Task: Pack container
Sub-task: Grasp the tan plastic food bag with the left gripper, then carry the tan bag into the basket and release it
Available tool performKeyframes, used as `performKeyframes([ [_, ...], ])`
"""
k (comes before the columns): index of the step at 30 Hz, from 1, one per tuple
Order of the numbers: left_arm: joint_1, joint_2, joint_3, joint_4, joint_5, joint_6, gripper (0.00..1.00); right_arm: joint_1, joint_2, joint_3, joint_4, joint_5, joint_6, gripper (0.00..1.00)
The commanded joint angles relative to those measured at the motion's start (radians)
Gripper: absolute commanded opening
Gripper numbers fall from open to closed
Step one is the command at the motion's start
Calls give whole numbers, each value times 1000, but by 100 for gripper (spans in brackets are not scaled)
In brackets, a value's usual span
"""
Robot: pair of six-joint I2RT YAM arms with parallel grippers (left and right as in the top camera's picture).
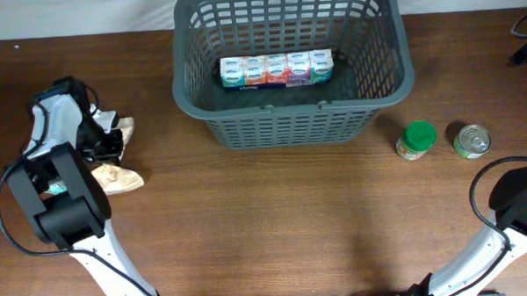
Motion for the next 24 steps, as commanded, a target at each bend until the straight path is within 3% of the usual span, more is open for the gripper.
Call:
performKeyframes([
  [1,-33,41,117,-65,-26,-3,2,-1,3,2,0,8,5,99],
  [7,-70,41,551,-235,-2,-4,2,-1,3,2,0,9,5,99],
  [8,-88,41,715,-252,-2,-4,2,-1,3,2,0,8,5,99],
  [15,-182,41,1242,-176,150,76,2,-1,3,2,0,9,5,99],
  [18,-271,36,1393,-145,299,200,2,-1,3,2,0,8,5,99],
  [24,-431,24,1367,-117,420,362,2,-1,3,2,0,9,5,99],
])
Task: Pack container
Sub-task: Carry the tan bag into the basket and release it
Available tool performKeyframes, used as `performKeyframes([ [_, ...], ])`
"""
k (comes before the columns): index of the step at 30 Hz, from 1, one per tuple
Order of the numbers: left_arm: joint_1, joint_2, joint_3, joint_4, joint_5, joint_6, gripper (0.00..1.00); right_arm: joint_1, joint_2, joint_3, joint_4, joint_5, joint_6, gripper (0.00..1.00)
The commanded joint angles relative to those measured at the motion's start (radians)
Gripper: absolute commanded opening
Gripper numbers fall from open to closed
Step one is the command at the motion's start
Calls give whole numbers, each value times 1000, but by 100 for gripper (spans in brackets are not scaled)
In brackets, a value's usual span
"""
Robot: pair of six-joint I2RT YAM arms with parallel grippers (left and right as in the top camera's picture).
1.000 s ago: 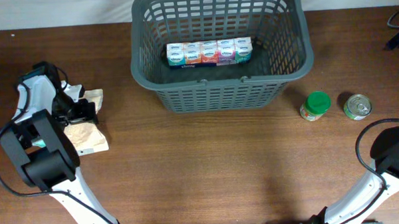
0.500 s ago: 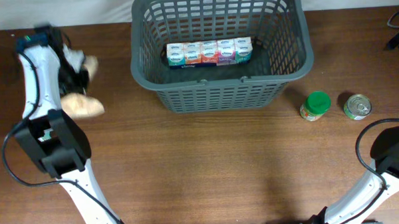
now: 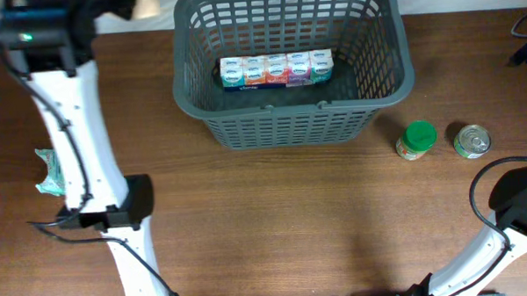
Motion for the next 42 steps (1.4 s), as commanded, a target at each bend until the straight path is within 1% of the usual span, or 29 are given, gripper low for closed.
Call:
performKeyframes([
  [1,-113,-10,-34,6,127,187,2,-1,3,2,0,9,5,99],
  [7,-266,-7,-219,27,103,397,2,-1,3,2,0,9,5,99],
  [8,-299,-6,-294,39,97,447,2,-1,3,2,0,9,5,99],
  [11,-330,5,-409,95,97,454,2,-1,3,2,0,8,5,99],
  [14,-352,24,-505,150,97,507,1,-1,3,2,0,9,5,99],
  [16,-368,41,-548,179,97,510,2,-1,3,2,0,8,5,99],
  [23,-439,108,-606,183,70,511,2,-1,3,2,0,9,5,99],
  [27,-480,157,-607,155,67,512,2,-1,3,2,0,9,5,99],
  [31,-523,172,-607,74,43,512,1,-1,3,2,0,9,5,99],
  [34,-554,182,-607,-6,30,567,2,-1,3,2,0,9,5,99],
  [39,-564,228,-608,22,-44,571,2,-1,3,2,0,8,5,99],
  [42,-559,233,-608,74,-46,558,2,-1,3,2,0,9,5,99],
])
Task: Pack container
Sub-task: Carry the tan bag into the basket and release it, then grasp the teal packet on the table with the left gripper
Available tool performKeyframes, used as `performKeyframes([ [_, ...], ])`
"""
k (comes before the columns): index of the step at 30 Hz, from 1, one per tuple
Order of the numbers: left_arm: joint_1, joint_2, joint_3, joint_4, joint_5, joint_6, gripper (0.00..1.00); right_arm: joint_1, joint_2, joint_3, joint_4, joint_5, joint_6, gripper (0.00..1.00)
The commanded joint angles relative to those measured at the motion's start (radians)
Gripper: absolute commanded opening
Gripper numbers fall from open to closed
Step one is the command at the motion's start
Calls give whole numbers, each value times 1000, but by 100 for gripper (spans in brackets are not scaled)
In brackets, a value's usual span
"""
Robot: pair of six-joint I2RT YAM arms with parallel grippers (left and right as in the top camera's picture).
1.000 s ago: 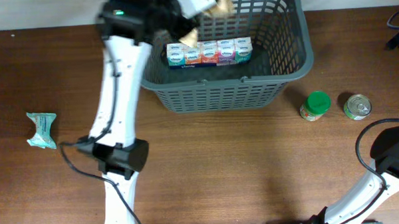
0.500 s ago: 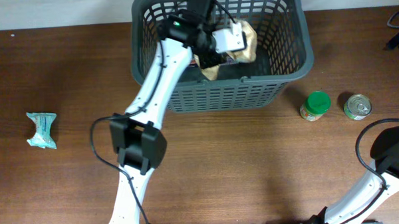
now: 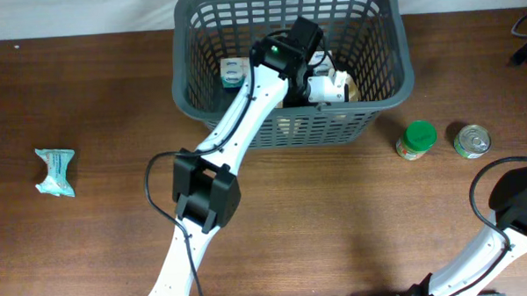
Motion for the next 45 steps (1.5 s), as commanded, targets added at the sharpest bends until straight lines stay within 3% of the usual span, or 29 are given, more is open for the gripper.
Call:
performKeyframes([
  [1,0,14,5,47,-18,7,2,-1,3,2,0,9,5,99],
  [4,0,14,5,55,-17,-1,8,-1,3,2,0,8,5,99],
  [5,0,14,5,60,-18,-30,25,-1,3,2,0,9,5,99],
  [6,0,12,6,70,-19,-63,32,-1,3,2,0,8,5,99],
  [8,5,-5,36,97,-65,-231,94,-1,3,2,0,9,5,99],
  [9,13,-21,72,101,-108,-316,99,-1,3,2,0,8,5,99],
  [15,150,-254,237,84,-175,-529,99,-1,3,2,0,9,5,99],
  [17,256,-389,241,10,-175,-533,96,-1,3,2,0,9,5,99],
  [22,446,-504,240,-210,-240,-544,91,-1,3,2,0,9,5,99],
  [26,601,-541,190,-227,-271,-550,92,-1,3,2,0,9,5,99],
  [30,758,-607,25,-211,-271,-578,93,-1,3,2,0,9,5,99],
  [33,899,-626,-203,-179,-271,-636,93,-1,3,2,0,9,5,99],
  [36,1019,-619,-491,-44,-266,-686,100,-1,3,2,0,9,5,99],
  [39,1113,-586,-688,97,-244,-686,99,-1,3,2,0,8,5,99],
  [45,1200,-450,-745,120,-161,-686,96,-1,3,2,0,8,5,99],
])
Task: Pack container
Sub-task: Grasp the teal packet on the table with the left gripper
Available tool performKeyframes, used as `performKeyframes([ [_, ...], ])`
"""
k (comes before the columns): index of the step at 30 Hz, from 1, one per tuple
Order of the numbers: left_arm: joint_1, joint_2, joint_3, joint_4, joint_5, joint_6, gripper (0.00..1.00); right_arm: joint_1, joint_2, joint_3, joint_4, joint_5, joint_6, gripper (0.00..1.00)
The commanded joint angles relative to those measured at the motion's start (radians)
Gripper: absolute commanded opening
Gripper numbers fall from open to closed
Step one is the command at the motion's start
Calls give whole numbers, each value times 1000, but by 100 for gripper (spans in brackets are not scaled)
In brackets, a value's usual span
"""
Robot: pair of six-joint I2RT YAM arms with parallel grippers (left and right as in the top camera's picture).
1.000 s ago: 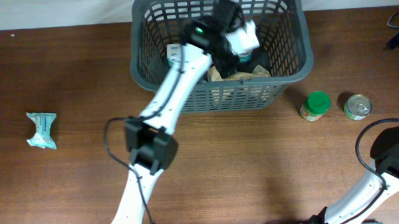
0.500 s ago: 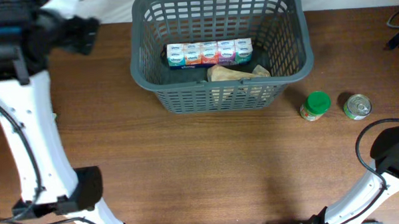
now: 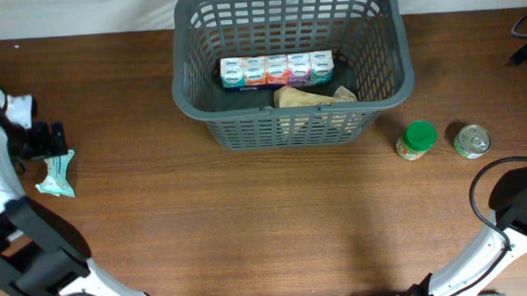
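The grey basket [image 3: 293, 121] stands at the back middle of the table. Inside it a row of small cartons [image 3: 277, 69] lies along the far side, with a tan packet [image 3: 307, 97] in front of them. On the far left a teal packet [image 3: 55, 173] lies on the wood. My left gripper [image 3: 58, 143] hovers just beyond the packet's far end, jaws apart and holding nothing. A dark piece at the right edge may be my right gripper; its jaws do not show.
A green-lidded jar [image 3: 416, 140] and a tin can [image 3: 472, 142] stand to the right of the basket. My right arm's base [image 3: 518, 201] and its cable sit at the lower right. The left arm's base [image 3: 35, 261] fills the lower left corner.
My left gripper was inside the basket with the tan packet. Now the packet lies in the basket and the gripper is at the far left, open beside the teal packet.
My left gripper was at the tan packet on the table's left side. Then it was raised at the back left with the packet, leaving the teal packet bare. Then it was in the basket. Now the tan packet rests there and the gripper is back left.
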Motion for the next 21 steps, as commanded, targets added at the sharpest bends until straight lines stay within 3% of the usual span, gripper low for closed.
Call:
performKeyframes([
  [1,22,92,-11,3,49,-14,96,-1,3,2,0,9,5,99],
  [8,22,225,-11,92,5,32,95,-1,3,2,0,9,5,99],
  [13,23,287,-11,117,-3,51,89,-1,3,2,0,9,5,99],
  [18,23,330,-11,125,-3,51,72,-1,3,2,0,9,5,99],
  [21,23,332,-7,114,-3,50,20,-1,3,2,0,9,5,99],
])
